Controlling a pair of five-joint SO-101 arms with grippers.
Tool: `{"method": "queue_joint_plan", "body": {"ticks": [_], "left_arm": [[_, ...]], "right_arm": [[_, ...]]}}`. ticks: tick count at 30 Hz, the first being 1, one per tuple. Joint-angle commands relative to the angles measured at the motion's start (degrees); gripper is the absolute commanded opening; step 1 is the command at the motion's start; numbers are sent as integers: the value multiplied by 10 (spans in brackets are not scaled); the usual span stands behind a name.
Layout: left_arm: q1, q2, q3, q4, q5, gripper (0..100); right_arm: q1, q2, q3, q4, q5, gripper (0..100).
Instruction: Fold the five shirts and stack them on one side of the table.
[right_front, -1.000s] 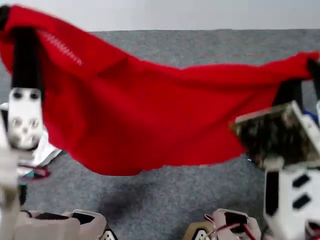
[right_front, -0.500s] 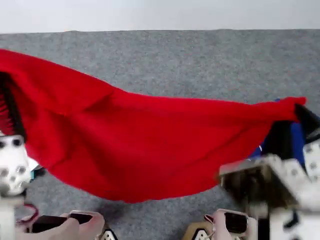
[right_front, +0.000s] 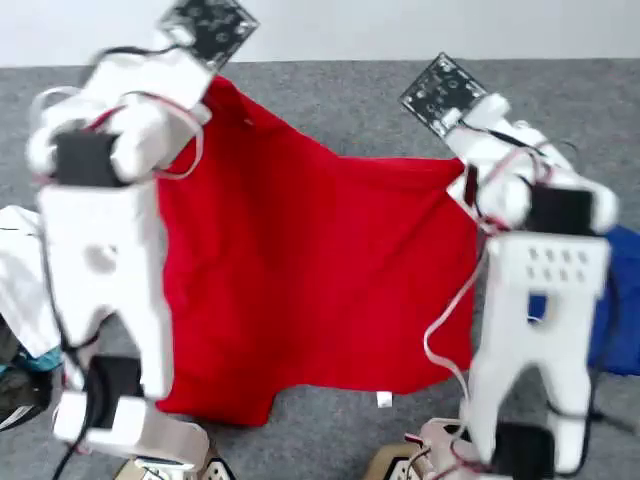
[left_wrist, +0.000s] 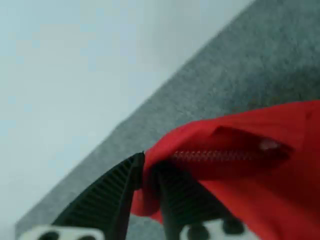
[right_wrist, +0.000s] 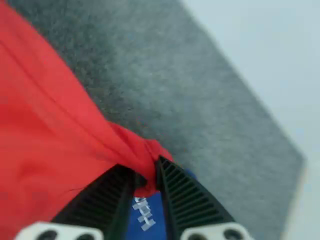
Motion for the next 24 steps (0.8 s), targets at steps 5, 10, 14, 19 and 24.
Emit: {"method": "queue_joint_plan", "body": {"ticks": [5,10,14,19,24], "left_arm": [[-4,146,58,-245,-5,5],[-4,237,20,-346,-5,5],[-4,308,-51,-426,-4,5],[-3,394,-161,-498,-5,5],[1,450,-248,-441,-5,5]], "right_arm": [[-1,157,33,-268,6,10],[0,264,-20,-389,6,10],[0,357,-118,-451,6,10],[1,472,-265,-459,16,10],[3,521,-336,-426,19,10]]}}
